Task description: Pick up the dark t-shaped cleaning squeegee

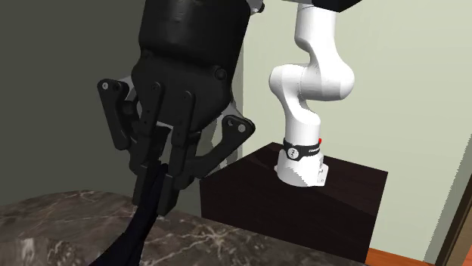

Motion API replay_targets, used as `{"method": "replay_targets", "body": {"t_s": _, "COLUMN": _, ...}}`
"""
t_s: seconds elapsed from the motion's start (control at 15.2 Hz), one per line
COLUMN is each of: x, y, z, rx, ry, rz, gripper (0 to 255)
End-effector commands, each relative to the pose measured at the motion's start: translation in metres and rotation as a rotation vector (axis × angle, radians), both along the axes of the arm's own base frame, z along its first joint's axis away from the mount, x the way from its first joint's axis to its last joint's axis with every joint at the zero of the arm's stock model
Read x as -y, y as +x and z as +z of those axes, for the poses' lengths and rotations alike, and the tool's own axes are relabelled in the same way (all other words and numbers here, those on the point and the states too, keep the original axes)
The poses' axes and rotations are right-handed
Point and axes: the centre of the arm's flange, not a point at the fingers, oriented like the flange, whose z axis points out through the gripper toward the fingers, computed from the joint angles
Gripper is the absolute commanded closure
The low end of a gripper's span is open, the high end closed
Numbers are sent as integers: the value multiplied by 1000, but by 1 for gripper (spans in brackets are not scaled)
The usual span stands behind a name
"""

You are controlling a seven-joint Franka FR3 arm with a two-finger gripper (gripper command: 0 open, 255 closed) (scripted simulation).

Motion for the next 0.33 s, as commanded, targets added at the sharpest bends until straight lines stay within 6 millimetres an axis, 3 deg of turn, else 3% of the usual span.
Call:
{"method": "replay_targets", "body": {"t_s": 0.0, "x": 0, "y": 0, "z": 11, "rx": 0, "ry": 0, "rz": 0, "gripper": 255}}
{"method": "replay_targets", "body": {"t_s": 0.26, "x": 0, "y": 0, "z": 22, "rx": 0, "ry": 0, "rz": 0, "gripper": 255}}
